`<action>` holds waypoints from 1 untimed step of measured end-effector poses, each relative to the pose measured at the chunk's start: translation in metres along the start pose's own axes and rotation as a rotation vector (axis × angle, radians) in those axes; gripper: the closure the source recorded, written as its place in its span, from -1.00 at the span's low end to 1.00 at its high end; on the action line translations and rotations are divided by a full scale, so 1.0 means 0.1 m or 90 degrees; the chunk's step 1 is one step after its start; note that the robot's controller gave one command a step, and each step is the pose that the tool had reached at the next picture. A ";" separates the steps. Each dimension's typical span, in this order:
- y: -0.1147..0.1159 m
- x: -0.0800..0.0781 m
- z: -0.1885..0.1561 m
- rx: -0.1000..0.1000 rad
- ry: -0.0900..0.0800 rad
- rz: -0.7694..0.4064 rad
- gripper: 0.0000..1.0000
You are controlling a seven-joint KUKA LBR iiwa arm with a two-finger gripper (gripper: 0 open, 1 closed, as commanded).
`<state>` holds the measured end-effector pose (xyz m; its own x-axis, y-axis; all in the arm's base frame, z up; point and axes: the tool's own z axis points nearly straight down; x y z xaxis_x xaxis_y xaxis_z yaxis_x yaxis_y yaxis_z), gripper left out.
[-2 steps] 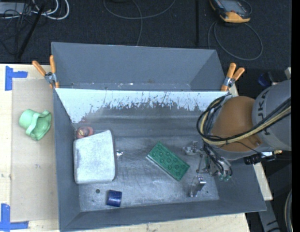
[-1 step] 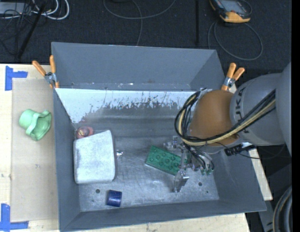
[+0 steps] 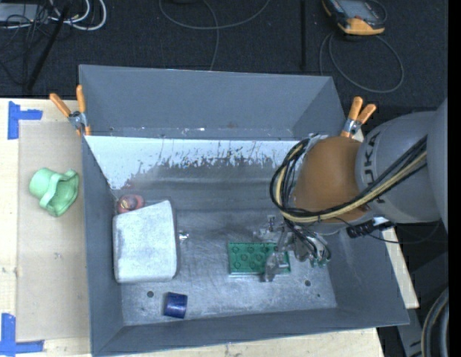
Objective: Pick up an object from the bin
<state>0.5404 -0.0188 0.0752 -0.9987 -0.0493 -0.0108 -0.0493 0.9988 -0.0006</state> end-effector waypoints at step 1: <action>0.16 -0.27 -1.18 0.000 0.001 -0.014 1.00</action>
Offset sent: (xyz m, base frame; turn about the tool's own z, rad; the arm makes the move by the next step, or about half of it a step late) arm 0.0224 0.0169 0.1143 -0.0188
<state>0.5652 -0.0016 0.1937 -0.9974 -0.0709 -0.0090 -0.0709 0.9975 -0.0001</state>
